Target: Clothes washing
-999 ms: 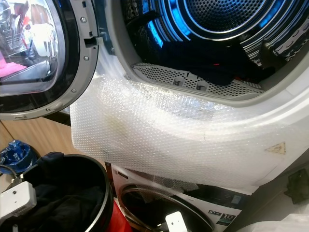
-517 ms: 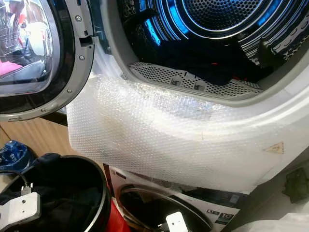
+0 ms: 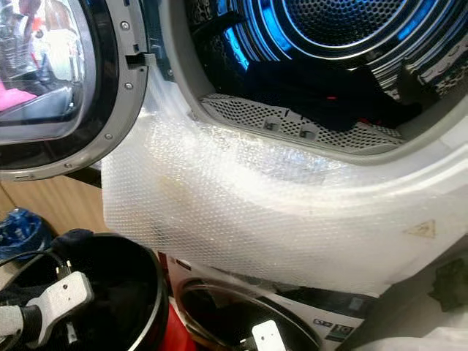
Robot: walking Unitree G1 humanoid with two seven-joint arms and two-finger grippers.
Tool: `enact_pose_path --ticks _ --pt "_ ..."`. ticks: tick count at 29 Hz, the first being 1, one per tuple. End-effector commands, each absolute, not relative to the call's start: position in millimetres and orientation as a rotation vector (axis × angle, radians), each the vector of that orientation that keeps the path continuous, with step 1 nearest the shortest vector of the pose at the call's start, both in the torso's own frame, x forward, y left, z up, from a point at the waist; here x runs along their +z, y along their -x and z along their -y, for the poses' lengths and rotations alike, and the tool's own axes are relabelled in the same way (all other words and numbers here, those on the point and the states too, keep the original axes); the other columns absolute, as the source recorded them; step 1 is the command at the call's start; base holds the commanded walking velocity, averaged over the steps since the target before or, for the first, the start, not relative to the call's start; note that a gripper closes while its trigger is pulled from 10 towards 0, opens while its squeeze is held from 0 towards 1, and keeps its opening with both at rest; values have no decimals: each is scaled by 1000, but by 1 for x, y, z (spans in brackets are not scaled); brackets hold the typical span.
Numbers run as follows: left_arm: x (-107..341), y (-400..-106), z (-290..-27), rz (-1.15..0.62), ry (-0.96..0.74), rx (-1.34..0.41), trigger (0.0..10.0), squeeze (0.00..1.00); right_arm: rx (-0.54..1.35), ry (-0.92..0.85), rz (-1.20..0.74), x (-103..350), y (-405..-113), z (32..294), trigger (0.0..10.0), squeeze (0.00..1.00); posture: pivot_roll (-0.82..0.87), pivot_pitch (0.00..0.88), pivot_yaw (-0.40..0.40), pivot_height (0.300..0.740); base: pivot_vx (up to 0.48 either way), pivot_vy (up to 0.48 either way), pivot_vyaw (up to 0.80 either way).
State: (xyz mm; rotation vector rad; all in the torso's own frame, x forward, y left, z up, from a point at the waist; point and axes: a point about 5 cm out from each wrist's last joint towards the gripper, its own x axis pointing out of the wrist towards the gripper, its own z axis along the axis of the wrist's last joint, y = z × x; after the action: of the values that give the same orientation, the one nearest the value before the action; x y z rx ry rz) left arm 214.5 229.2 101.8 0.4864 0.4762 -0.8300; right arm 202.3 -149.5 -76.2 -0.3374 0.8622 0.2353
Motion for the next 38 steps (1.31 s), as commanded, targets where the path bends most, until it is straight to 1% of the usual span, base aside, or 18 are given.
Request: enact_pose_path --ticks 1,10,11,12,13,14,15,17,18,19,21,24,29,33,34,35,36,38 --pt "106 -214 -215 -445 -419 -918 10000 0 240 344 -862 -77 -201 153 10000 0 347 0 -71 740 0 0 0" --pt "101 -218 -213 -528 -370 -974 10000 0 250 363 -870 -77 -199 157 10000 0 328 0 -85 740 0 0 0" --pt "98 -216 -214 -548 -372 -980 8549 0 255 365 -869 -77 -200 156 10000 0 330 0 -86 740 0 0 0" --pt "96 -213 -214 -571 -367 -984 6039 0 263 368 -868 -77 -200 155 10000 0 333 0 -88 740 0 0 0" --pt "96 -213 -214 -571 -367 -984 6039 0 263 368 -868 -77 -200 155 10000 0 333 0 -88 740 0 0 0" --pt "94 -211 -216 -592 -362 -969 3490 0 276 373 -866 -77 -201 154 10000 0 333 0 -88 740 0 0 0" --pt "93 -210 -217 -603 -352 -966 2431 0 282 376 -865 -77 -201 153 10000 0 341 0 -89 740 0 0 0" --pt "92 -205 -219 -631 -345 -975 3373 0 293 380 -865 -76 -202 151 10000 0 342 0 -88 740 0 0 0" --pt "92 -203 -220 -644 -359 -979 4314 0 296 382 -865 -76 -202 150 10000 0 352 0 -86 740 0 0 0" --pt "91 -200 -223 -667 -371 -974 7294 0 297 383 -864 -76 -202 150 10000 0 354 0 -86 740 0 0 0" --pt "91 -196 -229 -704 -392 -973 10000 0 305 387 -866 -76 -203 148 10000 0 364 0 -85 740 0 0 0" --pt "92 -194 -235 -729 -425 -960 10000 0 314 390 -867 -76 -203 146 10000 0 374 0 -85 740 0 0 0" --pt "97 -198 -253 -767 -554 -828 10000 0 330 394 -867 -77 -202 141 10000 0 382 0 -82 740 0 0 0" --pt "98 -205 -258 -758 -544 -758 10000 0 342 395 -870 -77 -202 138 10000 0 393 0 -76 740 0 0 0" --pt "95 -206 -257 -759 -522 -745 4078 0 342 395 -869 -77 -202 138 10000 0 388 0 -77 740 0 0 0" --pt "92 -207 -256 -758 -485 -733 784 0 342 395 -868 -77 -202 138 10000 0 383 0 -77 740 0 0 0" --pt "91 -208 -254 -753 -470 -735 0 0 341 395 -868 -76 -203 138 10000 0 382 0 -78 740 0 0 0" --pt "91 -209 -251 -743 -458 -739 0 0 339 395 -867 -76 -203 138 10000 0 380 0 -79 740 0 0 0"
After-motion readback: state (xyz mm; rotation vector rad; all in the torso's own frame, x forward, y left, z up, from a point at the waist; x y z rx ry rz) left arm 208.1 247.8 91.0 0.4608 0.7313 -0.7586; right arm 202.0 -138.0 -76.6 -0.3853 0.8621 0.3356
